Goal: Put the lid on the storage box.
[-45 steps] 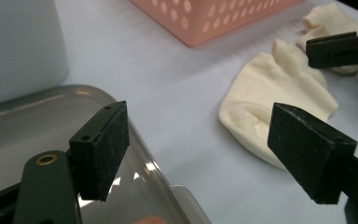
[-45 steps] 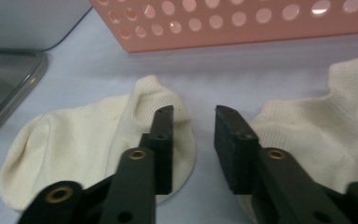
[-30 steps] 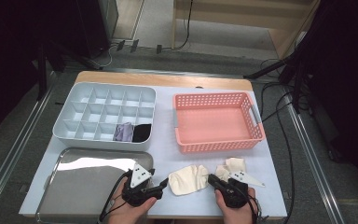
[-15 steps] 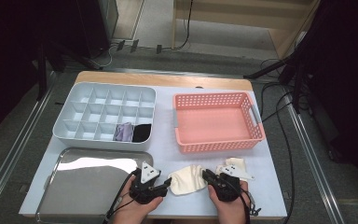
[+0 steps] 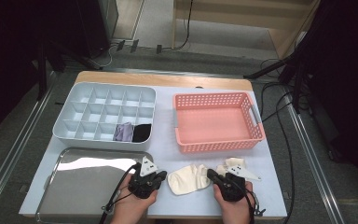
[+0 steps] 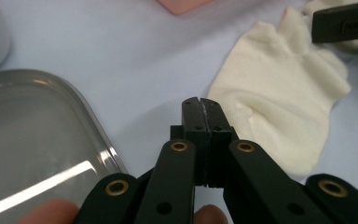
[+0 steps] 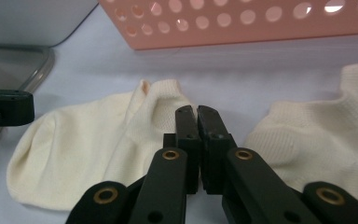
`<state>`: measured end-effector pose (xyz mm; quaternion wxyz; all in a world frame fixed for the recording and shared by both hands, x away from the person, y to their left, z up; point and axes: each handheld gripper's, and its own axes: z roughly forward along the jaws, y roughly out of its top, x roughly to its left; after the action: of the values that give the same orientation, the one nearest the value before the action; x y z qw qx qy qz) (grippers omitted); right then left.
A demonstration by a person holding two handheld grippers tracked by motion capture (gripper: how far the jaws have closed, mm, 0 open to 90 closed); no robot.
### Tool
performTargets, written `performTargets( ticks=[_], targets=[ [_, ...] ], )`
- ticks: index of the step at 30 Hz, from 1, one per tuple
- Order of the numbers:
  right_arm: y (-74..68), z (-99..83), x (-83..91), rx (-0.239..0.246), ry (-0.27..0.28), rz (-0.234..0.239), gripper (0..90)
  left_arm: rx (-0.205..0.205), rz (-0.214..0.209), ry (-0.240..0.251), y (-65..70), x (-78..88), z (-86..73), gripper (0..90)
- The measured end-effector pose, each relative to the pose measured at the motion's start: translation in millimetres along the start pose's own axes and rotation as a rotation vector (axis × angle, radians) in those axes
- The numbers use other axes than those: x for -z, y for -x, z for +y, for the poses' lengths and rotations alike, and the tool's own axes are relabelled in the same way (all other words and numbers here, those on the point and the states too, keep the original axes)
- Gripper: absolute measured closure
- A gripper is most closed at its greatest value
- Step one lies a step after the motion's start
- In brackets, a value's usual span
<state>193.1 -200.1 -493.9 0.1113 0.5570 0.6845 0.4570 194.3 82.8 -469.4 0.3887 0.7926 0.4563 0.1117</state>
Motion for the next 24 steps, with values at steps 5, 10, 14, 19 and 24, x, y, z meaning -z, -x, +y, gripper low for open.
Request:
performTargets(
  ticks=[5,10,14,19,24],
  targets=[
    [1.9,3.0,-2.0,-0.013,0.004,0.013,88.8,0.059,-0.070,0.027,-1.6,1.2,2.7,80.7],
    [3.9,2.7,0.6,-0.015,0.023,0.010,88.6,0.018,-0.079,0.020,13.1,-2.9,-1.7,56.7],
    [5.1,1.7,0.8,-0.011,0.023,0.006,88.7,0.010,-0.034,-0.033,19.0,-10.8,-6.4,58.8],
    [3.5,-0.1,0.3,0.005,0.015,-0.001,88.8,-0.055,-0.010,-0.051,27.3,-12.3,-5.3,73.9],
    [3.8,-2.5,5.0,0.016,0.021,-0.020,89.6,-0.067,-0.034,-0.051,25.2,-12.4,1.2,86.8]
  ],
)
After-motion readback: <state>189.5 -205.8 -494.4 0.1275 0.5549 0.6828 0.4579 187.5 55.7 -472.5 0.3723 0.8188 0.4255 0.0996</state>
